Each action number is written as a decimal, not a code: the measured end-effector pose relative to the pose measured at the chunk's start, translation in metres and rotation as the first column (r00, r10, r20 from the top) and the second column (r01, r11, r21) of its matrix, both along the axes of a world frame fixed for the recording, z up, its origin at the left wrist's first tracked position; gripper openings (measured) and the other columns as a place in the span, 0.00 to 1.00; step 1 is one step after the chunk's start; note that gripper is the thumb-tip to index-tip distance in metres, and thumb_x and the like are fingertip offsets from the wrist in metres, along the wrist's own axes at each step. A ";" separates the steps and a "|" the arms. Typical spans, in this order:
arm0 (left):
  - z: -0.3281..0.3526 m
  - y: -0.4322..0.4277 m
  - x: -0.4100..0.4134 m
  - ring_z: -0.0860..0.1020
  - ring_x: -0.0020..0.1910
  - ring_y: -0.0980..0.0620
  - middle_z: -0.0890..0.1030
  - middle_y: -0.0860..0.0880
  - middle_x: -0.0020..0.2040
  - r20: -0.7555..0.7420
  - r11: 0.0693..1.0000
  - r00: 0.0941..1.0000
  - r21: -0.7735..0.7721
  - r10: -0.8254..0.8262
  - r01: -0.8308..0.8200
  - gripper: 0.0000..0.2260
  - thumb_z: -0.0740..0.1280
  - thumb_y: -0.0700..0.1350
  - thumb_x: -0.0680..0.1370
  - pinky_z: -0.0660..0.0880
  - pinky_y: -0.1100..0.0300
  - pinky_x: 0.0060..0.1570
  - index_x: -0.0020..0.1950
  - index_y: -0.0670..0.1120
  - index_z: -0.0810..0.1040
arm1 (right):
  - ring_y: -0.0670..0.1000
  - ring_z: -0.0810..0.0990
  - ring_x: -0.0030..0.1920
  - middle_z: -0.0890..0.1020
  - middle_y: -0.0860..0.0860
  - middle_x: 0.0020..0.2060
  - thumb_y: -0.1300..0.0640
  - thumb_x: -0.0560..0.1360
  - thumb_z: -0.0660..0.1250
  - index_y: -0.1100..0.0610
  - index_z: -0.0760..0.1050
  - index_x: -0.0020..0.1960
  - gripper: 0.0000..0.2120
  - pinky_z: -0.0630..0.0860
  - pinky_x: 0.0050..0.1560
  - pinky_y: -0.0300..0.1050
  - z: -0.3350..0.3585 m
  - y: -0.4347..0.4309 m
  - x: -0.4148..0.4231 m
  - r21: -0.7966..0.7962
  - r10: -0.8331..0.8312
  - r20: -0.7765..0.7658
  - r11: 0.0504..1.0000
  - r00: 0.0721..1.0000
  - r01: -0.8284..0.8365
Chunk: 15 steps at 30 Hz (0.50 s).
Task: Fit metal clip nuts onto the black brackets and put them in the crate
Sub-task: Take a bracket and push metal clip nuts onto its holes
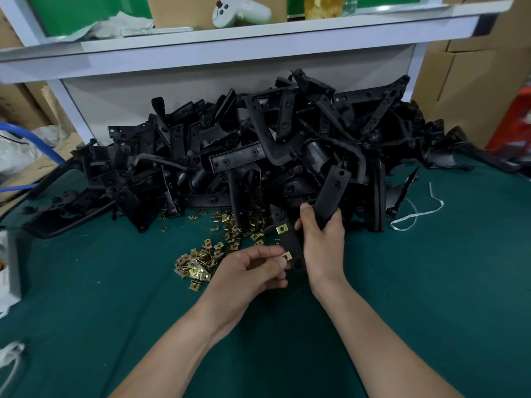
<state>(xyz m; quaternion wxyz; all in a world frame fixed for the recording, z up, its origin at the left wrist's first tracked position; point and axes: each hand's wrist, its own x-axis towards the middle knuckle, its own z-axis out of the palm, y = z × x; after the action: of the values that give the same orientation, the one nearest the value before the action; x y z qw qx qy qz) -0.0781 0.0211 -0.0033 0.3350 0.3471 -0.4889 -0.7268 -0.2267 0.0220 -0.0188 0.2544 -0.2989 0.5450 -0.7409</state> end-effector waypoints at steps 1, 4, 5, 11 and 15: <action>0.000 0.000 -0.001 0.82 0.39 0.51 0.84 0.43 0.42 0.004 1.000 1.000 -0.007 0.008 -0.008 0.15 0.76 0.42 0.67 0.81 0.61 0.43 0.53 0.40 0.84 | 0.45 0.76 0.35 0.78 0.44 0.31 0.52 0.82 0.66 0.56 0.72 0.54 0.07 0.77 0.43 0.43 0.000 0.000 0.000 -0.007 0.002 -0.009 1.000 1.000 -0.002; -0.001 0.000 -0.002 0.82 0.39 0.51 0.83 0.45 0.39 0.018 0.999 1.000 -0.048 0.012 -0.011 0.16 0.75 0.43 0.68 0.81 0.61 0.43 0.53 0.39 0.82 | 0.44 0.77 0.34 0.78 0.44 0.31 0.53 0.82 0.66 0.54 0.72 0.52 0.05 0.76 0.38 0.35 0.000 0.001 0.001 -0.024 0.011 -0.036 1.000 0.999 -0.012; -0.002 0.000 -0.002 0.82 0.39 0.51 0.83 0.46 0.39 0.018 0.998 1.000 -0.061 0.008 -0.007 0.16 0.75 0.43 0.68 0.81 0.61 0.43 0.54 0.40 0.82 | 0.43 0.77 0.34 0.78 0.44 0.31 0.53 0.82 0.66 0.53 0.72 0.52 0.05 0.76 0.38 0.35 0.000 0.001 0.001 -0.023 0.013 -0.036 1.000 0.999 -0.014; 0.001 -0.004 -0.001 0.83 0.42 0.52 0.85 0.46 0.42 -0.047 0.995 0.994 -0.024 -0.098 0.096 0.06 0.73 0.41 0.70 0.81 0.60 0.45 0.46 0.47 0.88 | 0.48 0.76 0.37 0.77 0.46 0.33 0.52 0.80 0.67 0.52 0.72 0.49 0.06 0.76 0.45 0.49 0.001 0.000 0.000 -0.001 0.112 0.121 0.994 0.986 -0.113; 0.001 -0.003 0.000 0.82 0.42 0.54 0.84 0.48 0.41 -0.042 0.990 0.990 -0.036 -0.137 0.135 0.06 0.72 0.42 0.71 0.81 0.60 0.45 0.44 0.48 0.88 | 0.46 0.76 0.34 0.77 0.46 0.32 0.52 0.80 0.68 0.53 0.73 0.49 0.06 0.75 0.38 0.44 0.000 0.001 0.002 -0.006 0.146 0.179 0.989 0.973 -0.147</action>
<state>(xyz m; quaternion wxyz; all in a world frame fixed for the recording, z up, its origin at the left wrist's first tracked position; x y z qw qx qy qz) -0.0785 0.0176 -0.0021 0.3011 0.2914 -0.5157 -0.7473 -0.2251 0.0225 -0.0187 0.3572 -0.2696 0.4990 -0.7421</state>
